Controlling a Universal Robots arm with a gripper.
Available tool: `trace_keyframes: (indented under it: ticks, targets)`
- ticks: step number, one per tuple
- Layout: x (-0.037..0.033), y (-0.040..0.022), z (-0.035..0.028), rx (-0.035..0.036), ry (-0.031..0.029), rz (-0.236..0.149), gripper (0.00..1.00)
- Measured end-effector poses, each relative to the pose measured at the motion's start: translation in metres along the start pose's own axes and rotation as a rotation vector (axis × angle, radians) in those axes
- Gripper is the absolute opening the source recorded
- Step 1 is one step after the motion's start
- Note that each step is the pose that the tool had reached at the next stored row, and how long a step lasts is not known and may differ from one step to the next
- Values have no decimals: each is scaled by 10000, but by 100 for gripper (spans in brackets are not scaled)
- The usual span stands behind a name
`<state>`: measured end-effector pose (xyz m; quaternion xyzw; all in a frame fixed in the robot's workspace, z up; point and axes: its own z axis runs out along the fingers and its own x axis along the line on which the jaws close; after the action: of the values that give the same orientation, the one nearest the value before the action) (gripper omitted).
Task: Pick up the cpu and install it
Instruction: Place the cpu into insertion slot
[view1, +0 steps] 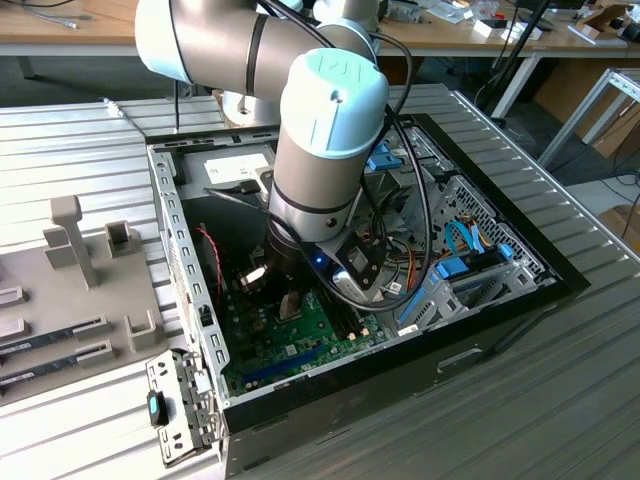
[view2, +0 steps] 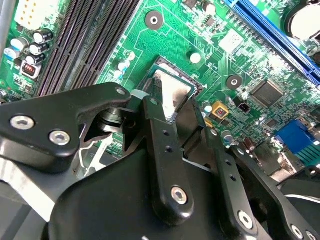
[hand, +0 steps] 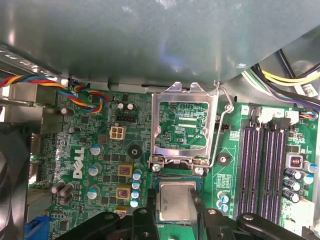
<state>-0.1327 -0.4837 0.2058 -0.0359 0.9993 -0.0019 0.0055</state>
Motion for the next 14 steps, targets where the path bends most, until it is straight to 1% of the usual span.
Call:
trace_keyframes:
  ticks: [4,7,14]
  targets:
    - [-20,-2,0,0,2,-52,38]
    - [-22,-2,0,-4,1,-348,38]
    - [-30,-2,4,-15,7,-359,38]
